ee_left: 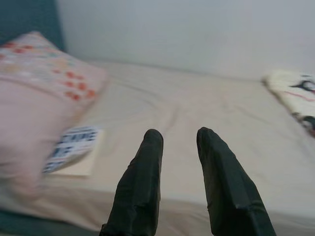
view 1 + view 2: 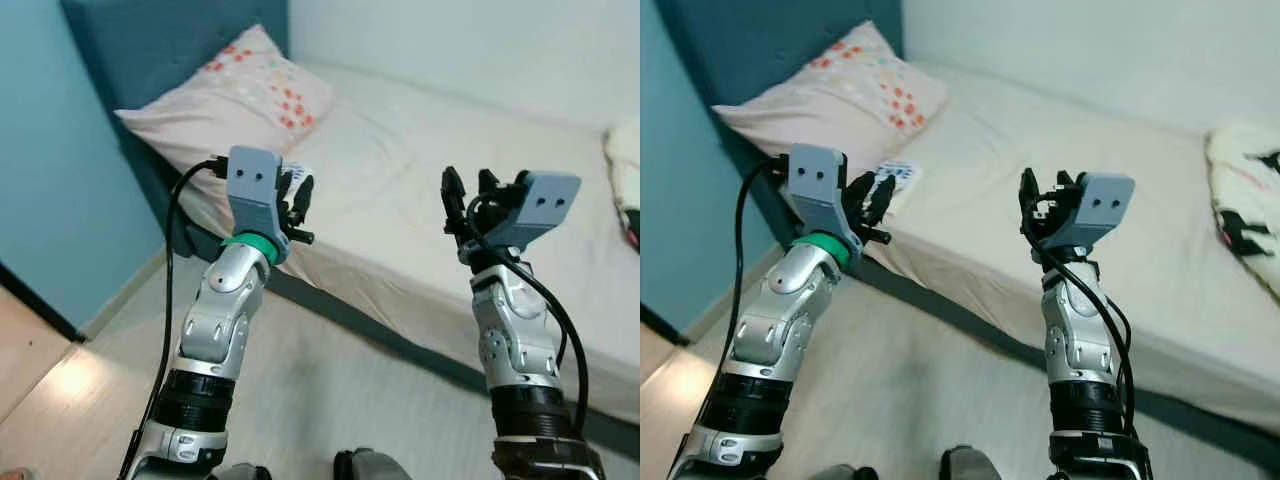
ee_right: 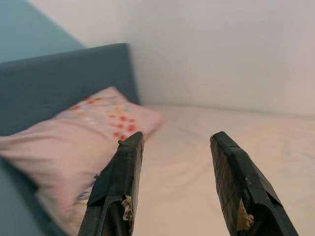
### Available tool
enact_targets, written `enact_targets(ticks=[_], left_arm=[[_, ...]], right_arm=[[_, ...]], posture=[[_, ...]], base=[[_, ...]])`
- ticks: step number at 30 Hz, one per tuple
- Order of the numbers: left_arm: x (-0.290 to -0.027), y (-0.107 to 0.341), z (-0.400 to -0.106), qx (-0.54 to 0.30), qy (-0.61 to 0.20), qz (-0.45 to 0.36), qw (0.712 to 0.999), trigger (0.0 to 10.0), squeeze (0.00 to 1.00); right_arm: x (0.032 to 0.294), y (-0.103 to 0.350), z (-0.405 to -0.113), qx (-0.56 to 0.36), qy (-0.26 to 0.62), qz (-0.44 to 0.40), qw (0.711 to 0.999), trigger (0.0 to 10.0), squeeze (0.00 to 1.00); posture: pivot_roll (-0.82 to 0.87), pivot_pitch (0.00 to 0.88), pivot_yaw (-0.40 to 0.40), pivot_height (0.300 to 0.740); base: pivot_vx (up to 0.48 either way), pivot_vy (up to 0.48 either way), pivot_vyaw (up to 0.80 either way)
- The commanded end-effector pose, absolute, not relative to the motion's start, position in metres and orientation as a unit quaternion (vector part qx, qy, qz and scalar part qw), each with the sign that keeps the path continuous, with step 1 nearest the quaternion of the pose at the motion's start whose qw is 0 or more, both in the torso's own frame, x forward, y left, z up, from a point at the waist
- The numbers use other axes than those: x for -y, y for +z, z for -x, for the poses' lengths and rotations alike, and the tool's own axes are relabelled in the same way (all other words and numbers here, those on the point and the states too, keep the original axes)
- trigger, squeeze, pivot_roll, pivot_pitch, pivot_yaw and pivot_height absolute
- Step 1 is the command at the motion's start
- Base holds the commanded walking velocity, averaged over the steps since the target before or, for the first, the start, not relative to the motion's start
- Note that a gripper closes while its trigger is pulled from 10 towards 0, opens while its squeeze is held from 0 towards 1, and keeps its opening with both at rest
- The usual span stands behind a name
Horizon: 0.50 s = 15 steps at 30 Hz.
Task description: Clean up the room
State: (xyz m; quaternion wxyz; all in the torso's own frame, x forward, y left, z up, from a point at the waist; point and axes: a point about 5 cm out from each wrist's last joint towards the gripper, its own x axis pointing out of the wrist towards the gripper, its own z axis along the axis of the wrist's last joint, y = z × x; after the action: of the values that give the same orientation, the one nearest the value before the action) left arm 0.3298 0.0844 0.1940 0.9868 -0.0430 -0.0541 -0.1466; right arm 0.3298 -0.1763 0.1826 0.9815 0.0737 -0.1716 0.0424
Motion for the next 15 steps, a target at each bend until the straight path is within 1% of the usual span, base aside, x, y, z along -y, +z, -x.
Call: enact_targets(ticks=[1, 9, 15], left_arm=[[-0.084, 0.191, -0.330, 0.044, -0.148, 0.045, 0.987, 10.0, 0.00], [-0.085, 0.187, -0.332, 0.033, -0.144, 0.052, 0.988, 10.0, 0.00], [-0.094, 0.171, -0.332, 0.012, -0.126, 0.037, 0.991, 10.0, 0.00]], right_arm=[[0.178, 0.179, -0.330, 0.162, 0.038, -0.082, 0.983, 10.0, 0.00], [0.177, 0.178, -0.330, 0.161, 0.039, -0.083, 0.983, 10.0, 0.00], [0.174, 0.170, -0.328, 0.147, 0.049, -0.082, 0.984, 10.0, 0.00]], posture=[[-0.07, 0.010, 0.032, 0.740], [-0.07, 0.010, 0.032, 0.740], [-0.06, 0.011, 0.030, 0.740]], base=[[0.000, 0.000, -0.78], [0.000, 0.000, -0.78], [0.000, 0.000, -0.78]])
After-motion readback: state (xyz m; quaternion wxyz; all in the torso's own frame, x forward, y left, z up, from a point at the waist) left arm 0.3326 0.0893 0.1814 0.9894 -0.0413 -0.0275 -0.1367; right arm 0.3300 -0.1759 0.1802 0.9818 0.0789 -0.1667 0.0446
